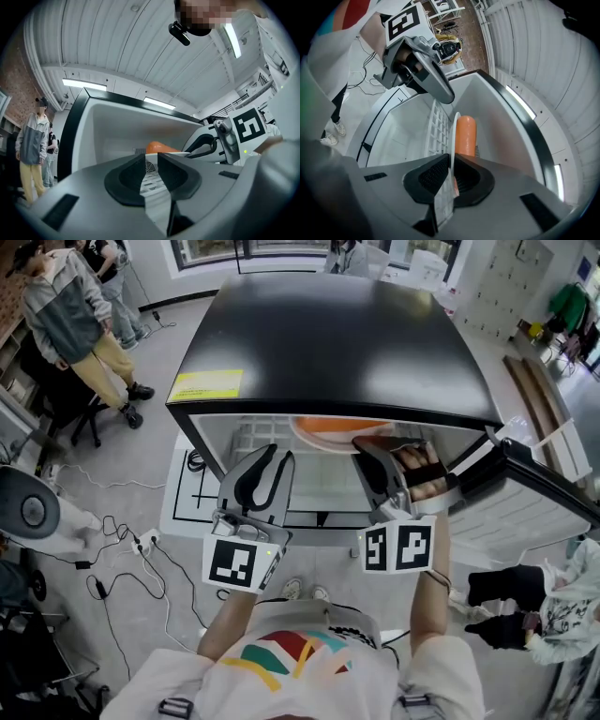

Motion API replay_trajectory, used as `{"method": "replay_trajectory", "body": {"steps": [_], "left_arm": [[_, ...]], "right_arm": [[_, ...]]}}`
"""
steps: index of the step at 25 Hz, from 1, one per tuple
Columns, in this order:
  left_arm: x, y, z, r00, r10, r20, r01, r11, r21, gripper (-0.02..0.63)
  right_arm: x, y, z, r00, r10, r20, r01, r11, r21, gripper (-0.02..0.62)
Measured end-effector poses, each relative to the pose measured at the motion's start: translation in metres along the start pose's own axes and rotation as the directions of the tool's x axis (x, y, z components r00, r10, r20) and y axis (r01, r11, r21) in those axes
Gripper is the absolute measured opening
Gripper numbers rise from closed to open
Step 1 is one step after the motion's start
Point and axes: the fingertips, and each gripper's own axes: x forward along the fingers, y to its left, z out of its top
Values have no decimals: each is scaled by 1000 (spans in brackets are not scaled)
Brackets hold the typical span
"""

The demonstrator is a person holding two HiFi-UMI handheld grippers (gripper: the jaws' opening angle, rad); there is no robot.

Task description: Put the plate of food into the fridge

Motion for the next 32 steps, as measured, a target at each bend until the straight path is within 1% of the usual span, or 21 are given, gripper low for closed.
{"method": "replay_trajectory", "body": {"steps": [8, 16, 24, 26, 29, 31, 32], "left_arm": [[2, 6, -2, 1000, -25, -7, 25, 1000, -7, 87], [1, 11, -8, 1000, -10, -12, 10, 1000, -11, 87], [0, 13, -13, 1000, 1, -19, -2, 1000, -25, 87], [1, 14, -14, 1000, -2, -19, 2, 999, -35, 88], [2, 13, -15, 1000, -7, -19, 7, 999, -42, 88], [1, 12, -15, 1000, -8, -18, 7, 999, -41, 87], [1, 12, -15, 1000, -8, -19, 8, 999, -41, 87]], "right_arm": [[26, 0, 1, 995, 96, -33, -96, 995, -5, 28], [52, 4, -9, 984, 167, -67, -168, 986, -21, 31], [67, 7, -18, 976, 187, -115, -193, 980, -45, 32], [69, 11, -19, 969, 218, -116, -224, 974, -40, 31], [70, 18, -17, 954, 283, -94, -286, 958, -14, 31], [70, 18, -14, 957, 280, -73, -281, 960, -2, 32], [70, 17, -13, 961, 268, -64, -269, 963, 6, 45]]}}
